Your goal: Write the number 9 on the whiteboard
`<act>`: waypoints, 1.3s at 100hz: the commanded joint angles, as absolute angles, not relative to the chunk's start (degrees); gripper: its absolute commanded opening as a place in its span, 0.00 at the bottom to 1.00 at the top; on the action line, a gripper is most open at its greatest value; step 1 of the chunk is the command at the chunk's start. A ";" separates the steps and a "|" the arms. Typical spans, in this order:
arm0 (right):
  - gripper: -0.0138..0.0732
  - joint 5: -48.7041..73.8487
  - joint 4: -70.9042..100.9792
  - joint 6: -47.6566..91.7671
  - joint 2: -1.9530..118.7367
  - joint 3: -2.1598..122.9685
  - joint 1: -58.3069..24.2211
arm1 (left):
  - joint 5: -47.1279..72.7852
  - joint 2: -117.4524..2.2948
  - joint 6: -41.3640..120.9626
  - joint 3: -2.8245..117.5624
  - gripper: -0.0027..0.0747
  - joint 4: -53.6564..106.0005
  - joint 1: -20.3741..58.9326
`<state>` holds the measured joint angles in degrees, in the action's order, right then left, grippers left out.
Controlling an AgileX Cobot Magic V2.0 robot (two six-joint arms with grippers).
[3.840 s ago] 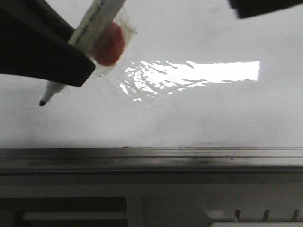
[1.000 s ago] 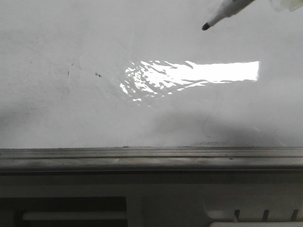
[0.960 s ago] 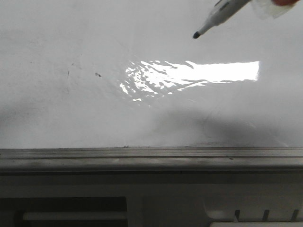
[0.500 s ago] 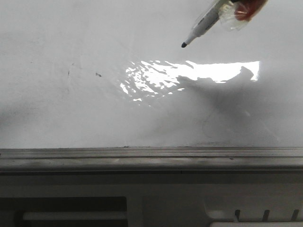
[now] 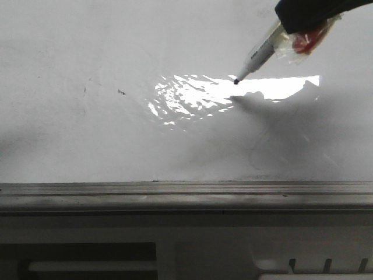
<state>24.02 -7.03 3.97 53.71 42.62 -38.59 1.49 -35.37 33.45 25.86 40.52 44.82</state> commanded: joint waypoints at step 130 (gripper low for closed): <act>0.10 28.31 -13.94 2.64 57.40 50.10 -38.75 | -0.72 -35.36 33.02 27.60 0.02 44.43 45.25</act>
